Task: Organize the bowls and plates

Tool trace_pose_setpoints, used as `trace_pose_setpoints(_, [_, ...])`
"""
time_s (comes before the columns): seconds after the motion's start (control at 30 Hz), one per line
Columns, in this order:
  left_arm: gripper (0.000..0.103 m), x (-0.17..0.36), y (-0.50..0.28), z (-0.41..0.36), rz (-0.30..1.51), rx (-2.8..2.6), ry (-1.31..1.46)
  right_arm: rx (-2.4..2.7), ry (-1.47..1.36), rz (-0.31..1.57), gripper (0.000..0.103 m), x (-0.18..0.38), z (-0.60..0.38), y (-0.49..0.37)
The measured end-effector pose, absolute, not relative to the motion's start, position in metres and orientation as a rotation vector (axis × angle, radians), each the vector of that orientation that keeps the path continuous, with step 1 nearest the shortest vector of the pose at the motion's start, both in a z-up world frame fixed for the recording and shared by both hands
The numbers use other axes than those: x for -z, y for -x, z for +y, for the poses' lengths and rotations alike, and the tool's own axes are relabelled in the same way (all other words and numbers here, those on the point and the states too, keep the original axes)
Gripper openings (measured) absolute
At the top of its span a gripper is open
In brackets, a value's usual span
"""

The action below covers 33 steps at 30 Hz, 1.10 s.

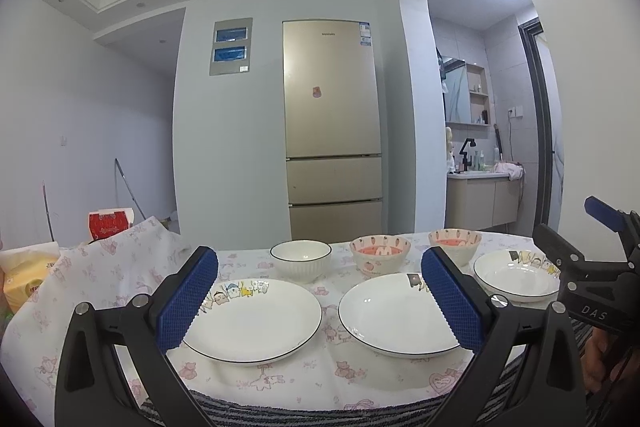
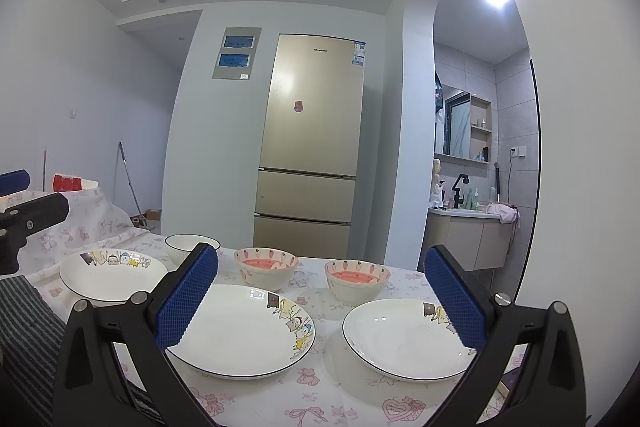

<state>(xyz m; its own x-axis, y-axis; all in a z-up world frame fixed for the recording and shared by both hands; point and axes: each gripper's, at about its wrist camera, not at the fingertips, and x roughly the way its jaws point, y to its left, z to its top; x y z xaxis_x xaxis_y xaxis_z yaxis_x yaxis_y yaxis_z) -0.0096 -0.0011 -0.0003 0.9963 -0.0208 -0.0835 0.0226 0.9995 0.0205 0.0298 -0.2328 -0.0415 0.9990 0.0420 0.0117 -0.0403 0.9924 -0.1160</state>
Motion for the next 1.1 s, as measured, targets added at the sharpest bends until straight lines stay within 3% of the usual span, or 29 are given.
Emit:
trace_pose_setpoints(0.5, [0.103,-0.002,0.006,0.002,0.103,0.018,-0.013,-0.042,0.106,0.006,0.103,0.042,-0.236,-0.033])
trace_pose_setpoints(0.8, [0.103,-0.005,0.024,-0.005,-0.008,-0.019,-0.066,-0.050,0.133,0.055,0.103,0.042,-0.230,-0.045])
trace_pose_setpoints(1.1, [0.103,-0.003,0.025,-0.003,-0.013,-0.037,-0.059,0.085,0.254,-0.013,0.103,0.044,-0.209,-0.032])
